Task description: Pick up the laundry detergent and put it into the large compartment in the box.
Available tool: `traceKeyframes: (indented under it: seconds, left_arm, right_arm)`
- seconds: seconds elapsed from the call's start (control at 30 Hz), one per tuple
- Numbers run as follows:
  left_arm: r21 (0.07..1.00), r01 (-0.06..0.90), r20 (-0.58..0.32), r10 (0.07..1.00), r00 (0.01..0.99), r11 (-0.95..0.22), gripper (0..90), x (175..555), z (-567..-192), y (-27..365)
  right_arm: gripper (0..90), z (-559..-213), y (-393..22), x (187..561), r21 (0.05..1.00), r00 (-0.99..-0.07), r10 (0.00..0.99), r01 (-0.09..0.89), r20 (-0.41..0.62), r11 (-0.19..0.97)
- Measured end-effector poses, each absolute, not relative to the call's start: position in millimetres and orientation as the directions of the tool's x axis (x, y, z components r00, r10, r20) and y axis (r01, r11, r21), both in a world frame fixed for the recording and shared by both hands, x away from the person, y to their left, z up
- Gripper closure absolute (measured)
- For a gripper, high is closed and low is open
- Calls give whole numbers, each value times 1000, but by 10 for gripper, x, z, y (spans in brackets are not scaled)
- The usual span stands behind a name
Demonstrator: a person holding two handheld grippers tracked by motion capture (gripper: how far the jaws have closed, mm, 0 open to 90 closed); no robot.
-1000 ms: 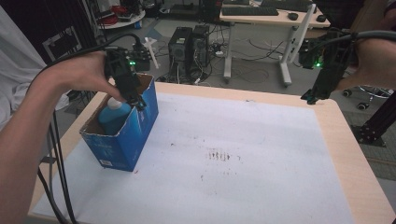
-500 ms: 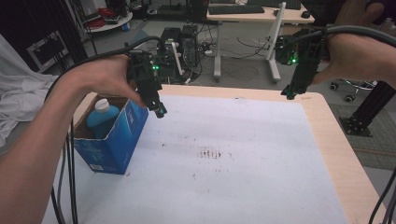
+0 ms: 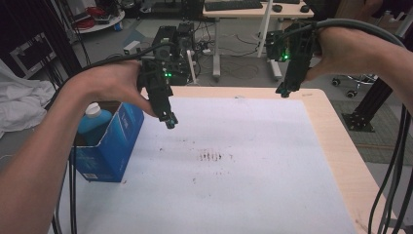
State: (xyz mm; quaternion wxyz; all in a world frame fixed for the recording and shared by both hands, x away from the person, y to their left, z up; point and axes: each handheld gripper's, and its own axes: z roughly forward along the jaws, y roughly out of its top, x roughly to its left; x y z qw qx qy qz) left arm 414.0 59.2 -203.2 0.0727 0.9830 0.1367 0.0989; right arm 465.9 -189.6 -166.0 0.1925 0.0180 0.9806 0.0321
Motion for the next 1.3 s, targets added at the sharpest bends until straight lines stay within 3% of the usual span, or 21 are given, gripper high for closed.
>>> traceKeyframes:
  seconds: [1.3]
  left_arm:
    - [114, 240, 148, 255, 955, -964, 180, 4143, -2125, 469]
  right_arm:
    - [124, -1654, -1876, 4647, 74, -924, 44, 17, -379, 997]
